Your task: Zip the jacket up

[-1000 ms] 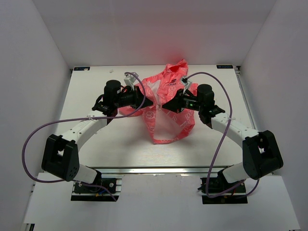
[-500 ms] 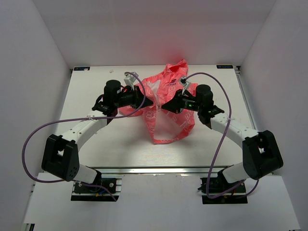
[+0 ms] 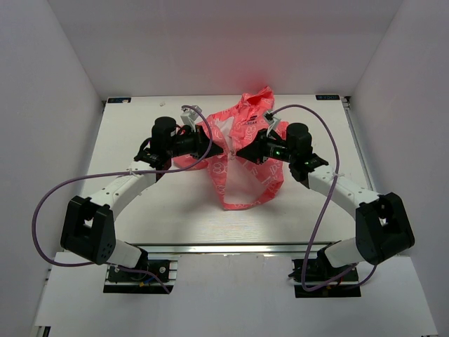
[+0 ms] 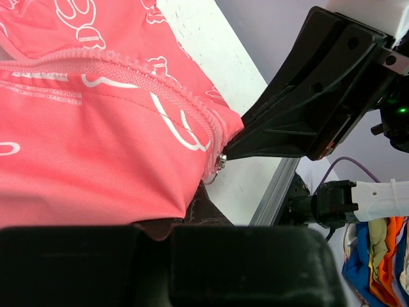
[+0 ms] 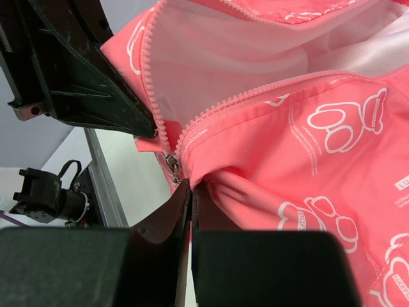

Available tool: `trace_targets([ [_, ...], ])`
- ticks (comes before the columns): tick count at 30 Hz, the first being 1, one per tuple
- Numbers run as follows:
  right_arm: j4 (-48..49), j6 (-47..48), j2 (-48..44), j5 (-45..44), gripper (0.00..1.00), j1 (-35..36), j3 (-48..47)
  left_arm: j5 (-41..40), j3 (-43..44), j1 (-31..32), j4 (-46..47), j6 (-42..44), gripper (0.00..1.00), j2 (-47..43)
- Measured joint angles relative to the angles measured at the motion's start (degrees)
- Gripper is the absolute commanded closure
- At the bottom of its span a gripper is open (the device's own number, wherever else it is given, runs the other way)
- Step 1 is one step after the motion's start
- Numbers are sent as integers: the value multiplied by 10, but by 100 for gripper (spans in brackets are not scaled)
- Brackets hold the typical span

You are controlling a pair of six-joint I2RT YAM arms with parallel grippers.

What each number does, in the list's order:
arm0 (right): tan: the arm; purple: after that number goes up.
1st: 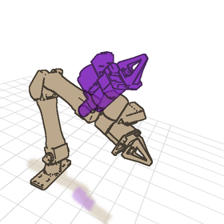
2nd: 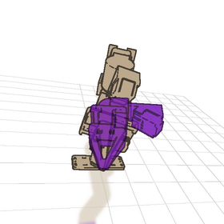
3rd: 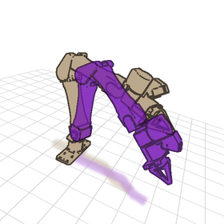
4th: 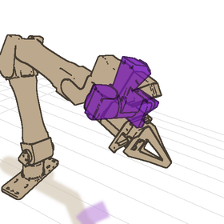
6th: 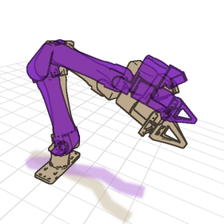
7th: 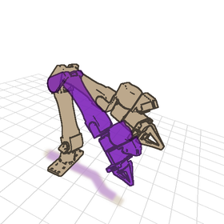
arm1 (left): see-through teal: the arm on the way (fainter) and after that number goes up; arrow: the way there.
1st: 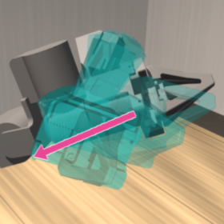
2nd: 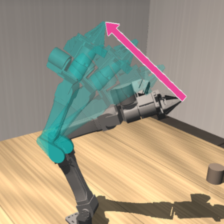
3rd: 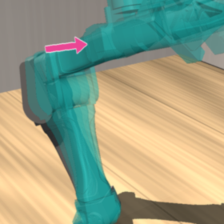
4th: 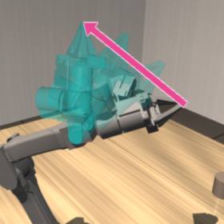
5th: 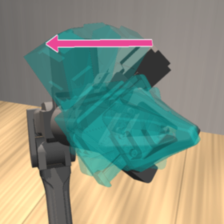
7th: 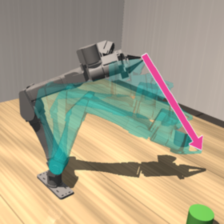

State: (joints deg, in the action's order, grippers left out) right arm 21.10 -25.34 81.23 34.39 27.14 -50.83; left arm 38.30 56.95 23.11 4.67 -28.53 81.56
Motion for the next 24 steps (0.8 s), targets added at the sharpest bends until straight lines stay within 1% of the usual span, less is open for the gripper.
trace_targets([
  [8,-1,0,-3,-2,100,0,0,-2,0,0,-2,-1,100,0],
  [12,-7,5,-3,-17,100,2,0,-15,0,0,-5,-3,100,0],
  [19,-32,26,-17,-73,100,33,0,-28,0,0,-13,-8,100,0],
  [24,-35,36,-26,-94,100,47,0,-32,0,0,-12,-15,100,-1],
])
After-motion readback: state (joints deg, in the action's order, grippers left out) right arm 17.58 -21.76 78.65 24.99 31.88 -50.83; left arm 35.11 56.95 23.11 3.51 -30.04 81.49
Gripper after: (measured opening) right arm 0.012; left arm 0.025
